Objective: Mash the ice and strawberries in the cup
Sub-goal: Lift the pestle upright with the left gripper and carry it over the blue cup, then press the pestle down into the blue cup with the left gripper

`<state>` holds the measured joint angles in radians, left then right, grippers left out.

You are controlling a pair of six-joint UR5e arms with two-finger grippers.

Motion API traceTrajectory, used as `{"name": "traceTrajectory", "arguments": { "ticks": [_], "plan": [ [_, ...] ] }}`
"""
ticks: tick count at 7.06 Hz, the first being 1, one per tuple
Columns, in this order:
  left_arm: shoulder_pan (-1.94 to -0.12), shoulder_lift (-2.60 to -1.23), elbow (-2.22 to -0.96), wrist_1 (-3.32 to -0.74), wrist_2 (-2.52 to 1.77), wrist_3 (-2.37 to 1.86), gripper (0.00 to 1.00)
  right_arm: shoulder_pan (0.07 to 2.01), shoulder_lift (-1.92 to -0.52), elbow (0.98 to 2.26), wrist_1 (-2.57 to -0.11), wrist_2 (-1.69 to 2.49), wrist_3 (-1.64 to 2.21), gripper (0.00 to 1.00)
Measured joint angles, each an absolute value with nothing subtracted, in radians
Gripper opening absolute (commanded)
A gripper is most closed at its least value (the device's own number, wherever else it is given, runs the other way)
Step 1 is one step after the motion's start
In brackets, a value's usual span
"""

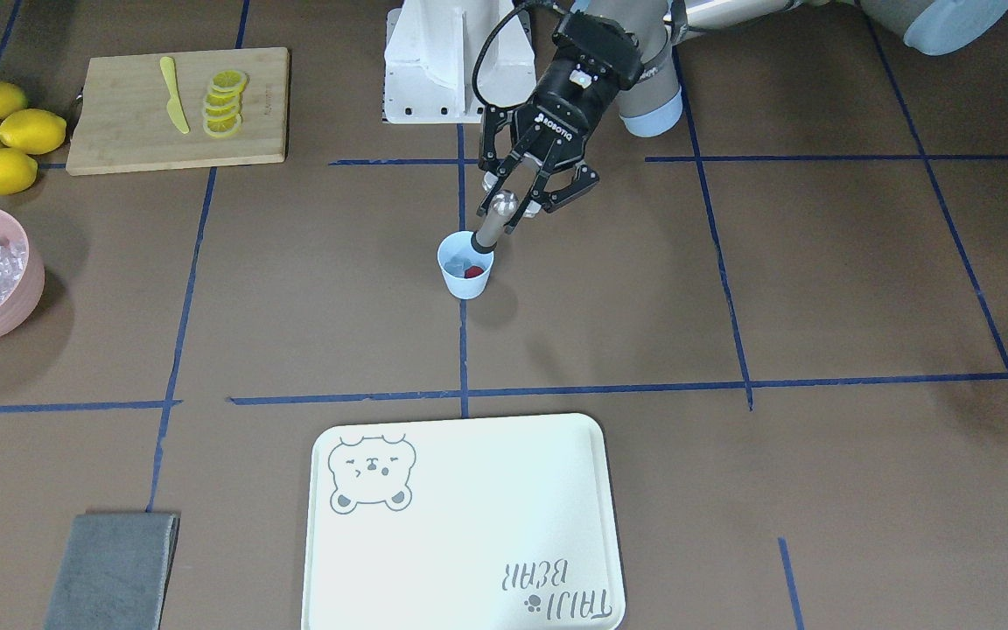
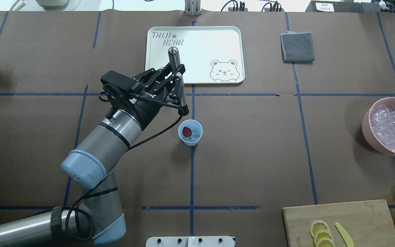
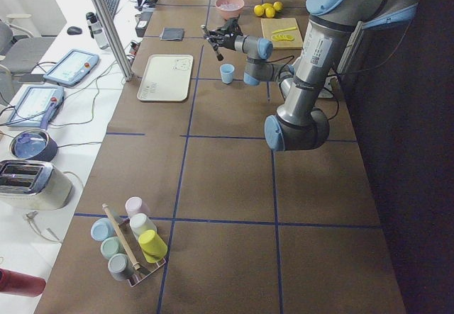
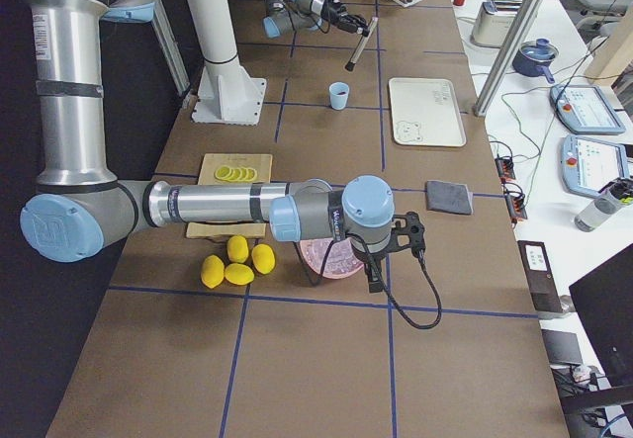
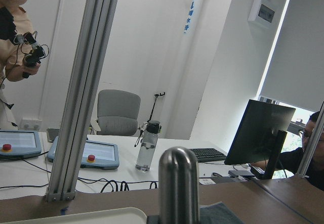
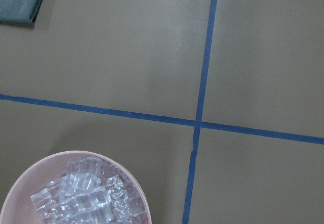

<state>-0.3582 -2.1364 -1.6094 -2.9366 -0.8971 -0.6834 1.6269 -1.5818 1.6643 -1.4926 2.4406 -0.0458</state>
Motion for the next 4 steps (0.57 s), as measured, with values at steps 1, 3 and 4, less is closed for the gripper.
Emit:
{"name": "traceTrajectory", "arguments": {
  "ticks": [1, 3, 4],
  "plan": [
    [-0.352, -2.147, -1.566, -2.997, -0.895, -0.676, 0.00, 1.626, -1.582, 1.665, -1.493, 2.441, -0.045, 1.00],
    [-0.333, -2.153, -1.521, -3.065, -0.876, -0.660, 0.00, 1.626, -1.582, 1.666, -1.493, 2.441, -0.045, 1.00],
    [-0.320, -2.154, -1.513, -3.073, -0.865, -0.653, 0.00, 1.626, -1.582, 1.666, -1.493, 2.441, -0.044, 1.00]
  ]
}}
